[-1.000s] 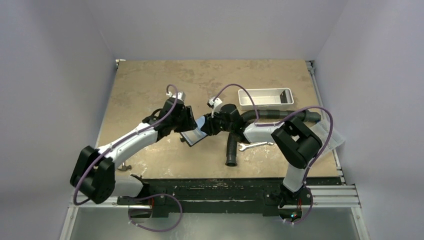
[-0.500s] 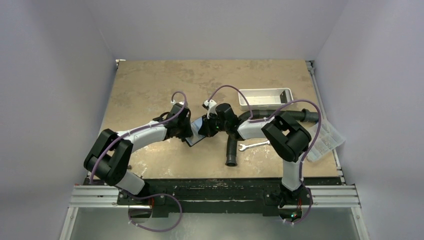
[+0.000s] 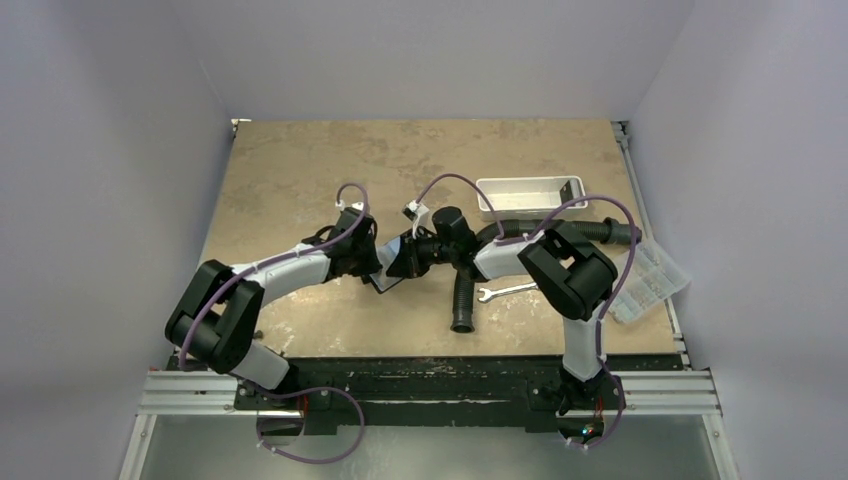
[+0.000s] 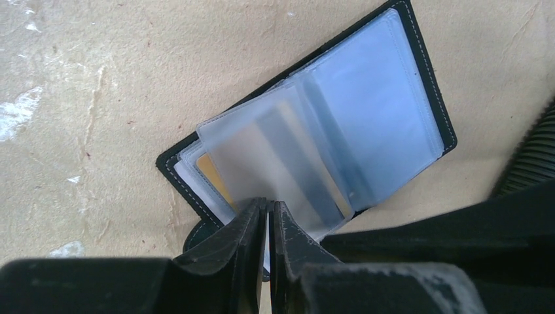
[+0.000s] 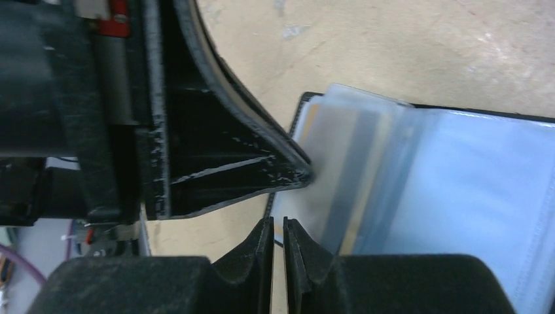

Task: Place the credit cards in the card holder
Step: Open the card holder at the center of the board.

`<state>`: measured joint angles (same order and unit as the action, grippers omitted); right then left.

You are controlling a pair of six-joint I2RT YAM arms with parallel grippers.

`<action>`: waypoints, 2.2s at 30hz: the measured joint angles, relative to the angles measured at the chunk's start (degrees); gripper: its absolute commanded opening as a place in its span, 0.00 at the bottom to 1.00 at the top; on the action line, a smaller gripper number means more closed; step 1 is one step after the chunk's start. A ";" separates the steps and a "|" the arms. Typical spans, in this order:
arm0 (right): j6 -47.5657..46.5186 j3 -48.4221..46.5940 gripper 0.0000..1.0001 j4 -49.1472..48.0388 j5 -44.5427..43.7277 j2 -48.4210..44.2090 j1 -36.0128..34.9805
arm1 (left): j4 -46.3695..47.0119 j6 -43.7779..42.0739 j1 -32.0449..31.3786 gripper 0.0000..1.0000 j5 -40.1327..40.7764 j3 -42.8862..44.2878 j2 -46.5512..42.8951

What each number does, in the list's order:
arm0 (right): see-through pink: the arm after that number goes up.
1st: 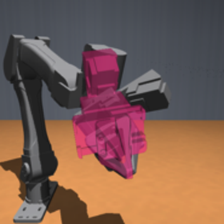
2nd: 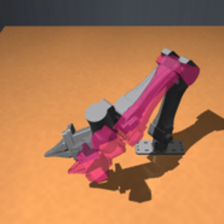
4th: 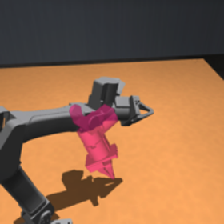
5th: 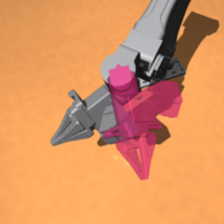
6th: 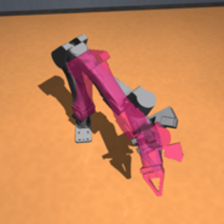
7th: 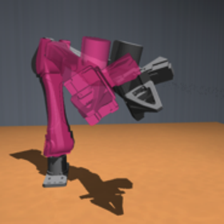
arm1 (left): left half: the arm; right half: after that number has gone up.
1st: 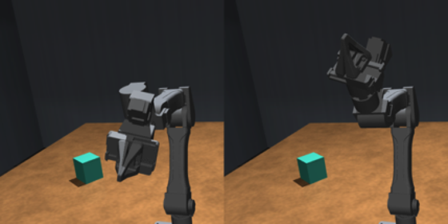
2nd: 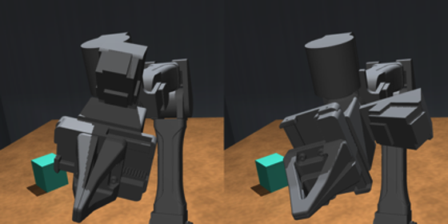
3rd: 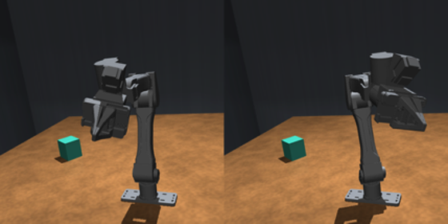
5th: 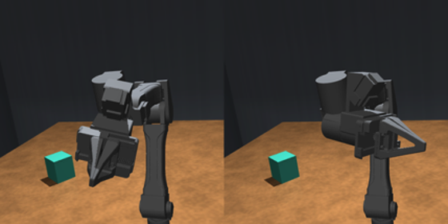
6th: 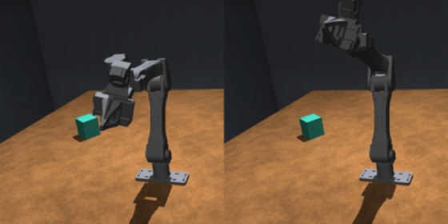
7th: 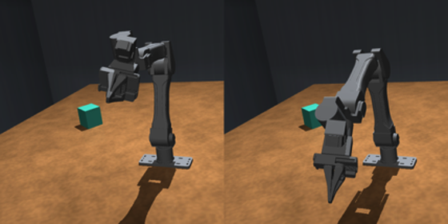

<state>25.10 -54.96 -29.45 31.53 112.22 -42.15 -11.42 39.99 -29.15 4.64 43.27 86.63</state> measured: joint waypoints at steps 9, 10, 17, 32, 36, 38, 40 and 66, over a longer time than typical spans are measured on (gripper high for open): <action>3.82 4.02 0.39 -4.66 1.95 -1.90 3.08 | -6.03 -0.11 0.81 0.23 2.38 -0.04 -1.68; 3.78 4.63 0.39 -4.35 1.09 -2.80 4.02 | -7.65 -0.13 0.94 0.26 2.56 -0.04 -1.92; 2.45 5.55 0.46 -3.76 -3.06 -7.69 7.50 | -14.51 -0.87 1.53 0.52 2.62 1.25 -4.09; 0.44 4.31 0.31 -0.96 -3.30 -4.81 6.16 | -12.81 -4.17 5.51 0.47 -0.83 6.49 -2.14; 0.39 3.08 0.28 -0.83 -3.02 -1.90 4.72 | -10.78 -4.17 5.51 0.41 -1.25 4.94 -0.83; 0.28 2.84 0.30 -0.33 -3.04 -1.44 4.02 | -10.12 -4.20 5.51 0.40 -1.29 4.02 -0.70; -0.31 2.08 0.35 0.63 -3.30 -1.18 3.26 | -9.53 -4.15 5.51 0.39 -1.36 3.15 -0.70; -13.16 -8.90 0.22 17.53 -27.89 -0.04 -5.42 | -6.58 -4.07 5.51 0.31 0.52 -1.01 -1.92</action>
<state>11.94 -63.86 -11.92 3.64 112.18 -47.57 -18.00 35.92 -23.64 5.17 42.26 84.71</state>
